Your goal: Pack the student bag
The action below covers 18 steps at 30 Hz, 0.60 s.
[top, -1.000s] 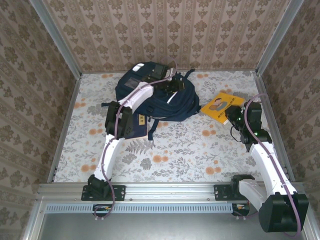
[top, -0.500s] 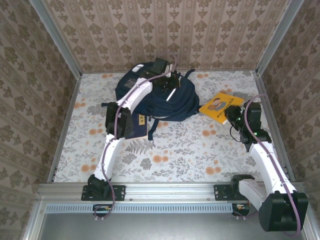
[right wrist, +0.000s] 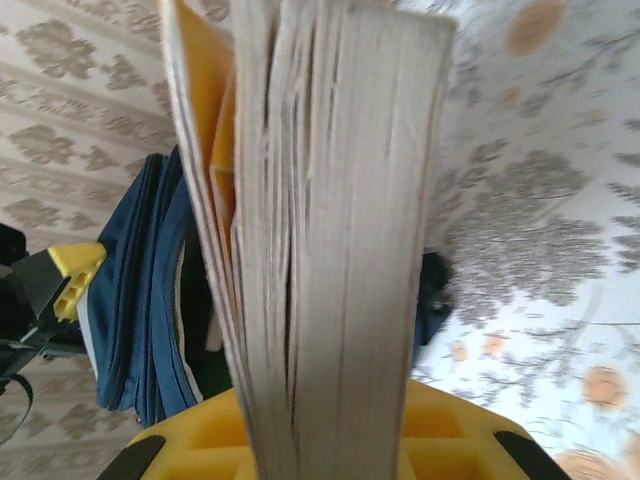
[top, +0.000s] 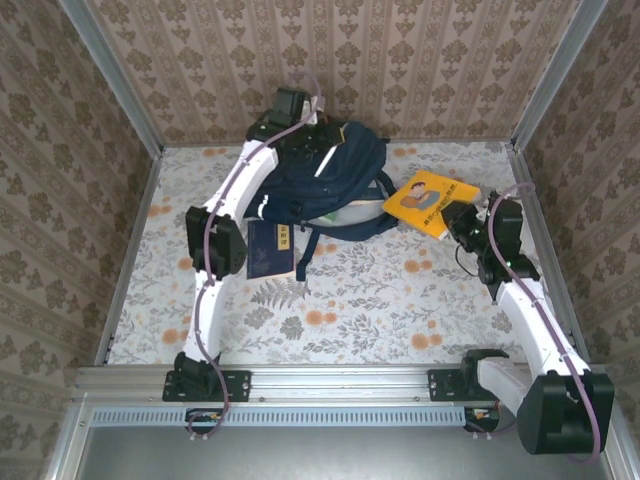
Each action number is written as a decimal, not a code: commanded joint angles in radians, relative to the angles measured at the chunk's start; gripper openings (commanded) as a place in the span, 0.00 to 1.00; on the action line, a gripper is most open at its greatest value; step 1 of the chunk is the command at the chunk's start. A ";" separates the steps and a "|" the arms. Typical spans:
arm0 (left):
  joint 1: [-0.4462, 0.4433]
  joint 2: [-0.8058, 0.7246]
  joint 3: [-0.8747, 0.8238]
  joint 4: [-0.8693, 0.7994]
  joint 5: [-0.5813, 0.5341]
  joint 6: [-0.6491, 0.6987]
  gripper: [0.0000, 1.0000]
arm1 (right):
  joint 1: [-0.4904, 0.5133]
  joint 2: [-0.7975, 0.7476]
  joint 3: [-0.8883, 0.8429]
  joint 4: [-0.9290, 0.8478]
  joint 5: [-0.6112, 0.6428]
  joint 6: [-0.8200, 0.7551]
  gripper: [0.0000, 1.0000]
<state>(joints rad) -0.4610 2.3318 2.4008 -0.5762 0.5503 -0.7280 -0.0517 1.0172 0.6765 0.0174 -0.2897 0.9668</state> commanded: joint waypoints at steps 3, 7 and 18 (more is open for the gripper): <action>-0.002 -0.128 0.022 0.138 0.126 -0.093 0.00 | 0.015 0.111 0.016 0.362 -0.218 0.153 0.00; 0.032 -0.155 -0.001 0.167 0.151 -0.123 0.00 | 0.057 0.232 0.054 0.477 -0.252 0.221 0.00; 0.039 -0.186 -0.047 0.239 0.194 -0.188 0.00 | 0.223 0.676 0.263 0.867 -0.258 0.362 0.00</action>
<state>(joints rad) -0.4187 2.2795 2.3333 -0.4908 0.6594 -0.8768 0.1310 1.6321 0.8413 0.6262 -0.5098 1.2736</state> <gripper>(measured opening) 0.045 0.185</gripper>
